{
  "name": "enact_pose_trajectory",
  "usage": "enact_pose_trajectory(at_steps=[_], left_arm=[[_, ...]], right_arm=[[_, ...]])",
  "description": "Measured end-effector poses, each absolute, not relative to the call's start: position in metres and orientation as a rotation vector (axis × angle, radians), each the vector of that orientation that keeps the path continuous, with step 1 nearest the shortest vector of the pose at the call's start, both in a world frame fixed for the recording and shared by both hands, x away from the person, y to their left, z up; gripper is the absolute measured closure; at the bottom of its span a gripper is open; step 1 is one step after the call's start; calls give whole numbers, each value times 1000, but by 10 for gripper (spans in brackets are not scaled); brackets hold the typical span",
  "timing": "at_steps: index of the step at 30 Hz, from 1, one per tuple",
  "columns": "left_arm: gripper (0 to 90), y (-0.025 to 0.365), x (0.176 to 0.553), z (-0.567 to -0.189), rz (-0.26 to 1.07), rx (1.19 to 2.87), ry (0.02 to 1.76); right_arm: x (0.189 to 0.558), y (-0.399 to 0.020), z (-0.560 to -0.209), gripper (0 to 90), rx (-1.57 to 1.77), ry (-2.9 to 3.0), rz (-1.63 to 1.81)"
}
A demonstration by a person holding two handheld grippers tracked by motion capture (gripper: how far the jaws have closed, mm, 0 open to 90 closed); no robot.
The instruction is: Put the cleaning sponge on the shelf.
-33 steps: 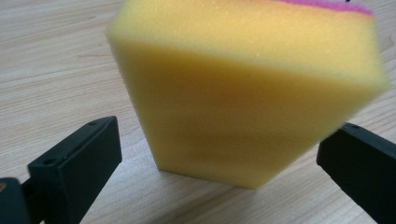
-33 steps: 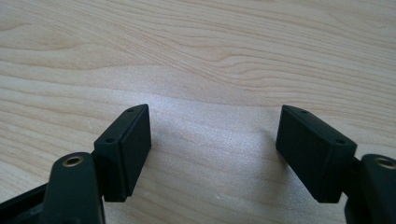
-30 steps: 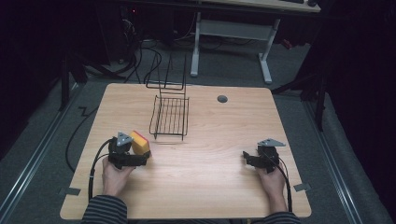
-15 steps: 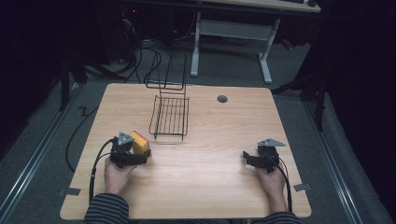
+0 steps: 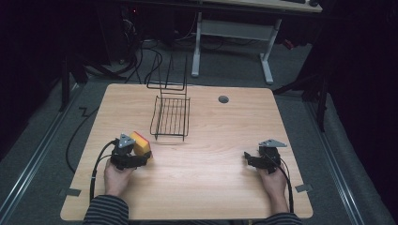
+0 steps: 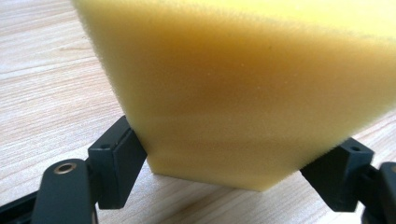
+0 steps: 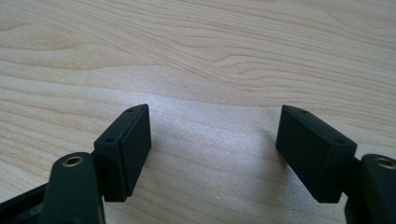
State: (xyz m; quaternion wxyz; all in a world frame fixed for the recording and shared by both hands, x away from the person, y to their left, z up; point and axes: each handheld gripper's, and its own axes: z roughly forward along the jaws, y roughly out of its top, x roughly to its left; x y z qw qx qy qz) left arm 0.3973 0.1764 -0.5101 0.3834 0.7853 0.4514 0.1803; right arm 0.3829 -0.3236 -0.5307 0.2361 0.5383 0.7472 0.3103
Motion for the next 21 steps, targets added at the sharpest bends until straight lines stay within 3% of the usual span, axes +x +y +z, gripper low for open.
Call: enact_pose_trajectory(at_steps=[21], left_arm=[[236, 175, 382, -477, 428, 1984, 1062]], right_arm=[[383, -324, -531, 268, 1476, 2049, 851]])
